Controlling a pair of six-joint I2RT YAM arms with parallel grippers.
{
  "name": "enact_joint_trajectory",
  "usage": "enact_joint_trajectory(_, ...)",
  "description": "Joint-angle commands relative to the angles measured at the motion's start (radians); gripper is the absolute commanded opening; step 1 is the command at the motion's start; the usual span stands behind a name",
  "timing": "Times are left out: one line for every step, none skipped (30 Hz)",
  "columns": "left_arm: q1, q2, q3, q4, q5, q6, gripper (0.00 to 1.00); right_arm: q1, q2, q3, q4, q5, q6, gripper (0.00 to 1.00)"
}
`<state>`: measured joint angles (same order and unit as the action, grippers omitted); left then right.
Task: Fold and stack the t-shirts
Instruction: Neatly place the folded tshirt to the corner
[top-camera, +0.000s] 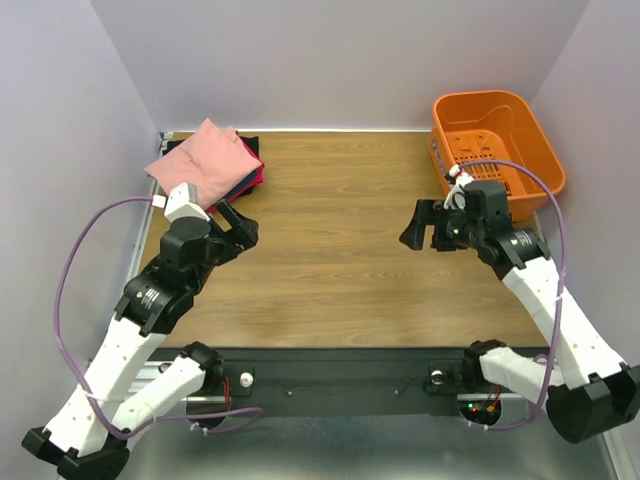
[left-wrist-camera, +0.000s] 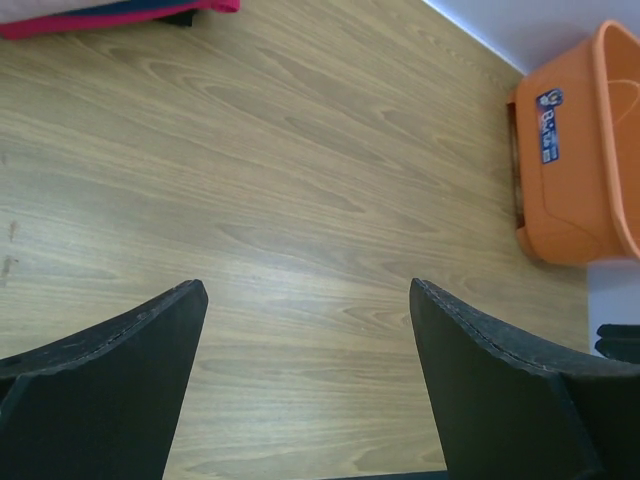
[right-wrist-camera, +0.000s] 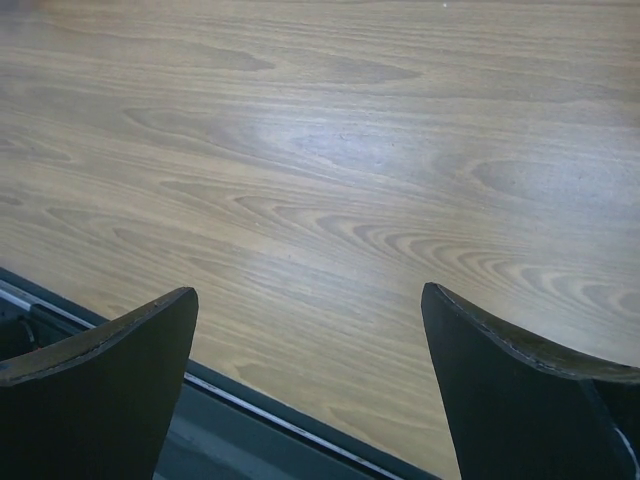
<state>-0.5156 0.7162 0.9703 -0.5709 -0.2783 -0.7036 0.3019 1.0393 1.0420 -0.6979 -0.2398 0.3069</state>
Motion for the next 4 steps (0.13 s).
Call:
enact_joint_trajectory(-0.004, -0.032, 0.054, -0.018, -0.038, 0.024, 0.94, 0.003, -0.053, -0.007, 0.012, 0.013, 0.026, 0.99)
enact_joint_trajectory(-0.004, -0.041, 0.054, -0.032, -0.042, 0.029, 0.94, 0.003, -0.062, -0.007, 0.003, 0.01, 0.026, 0.99)
enact_joint_trajectory(-0.004, -0.052, 0.056, -0.043, -0.042, 0.032, 0.94, 0.003, -0.065, -0.007, -0.002, 0.01, 0.026, 1.0)
enact_joint_trajectory(-0.004, -0.058, 0.056, -0.05, -0.042, 0.032, 0.95, 0.003, -0.071, -0.007, -0.008, 0.008, 0.026, 0.99)
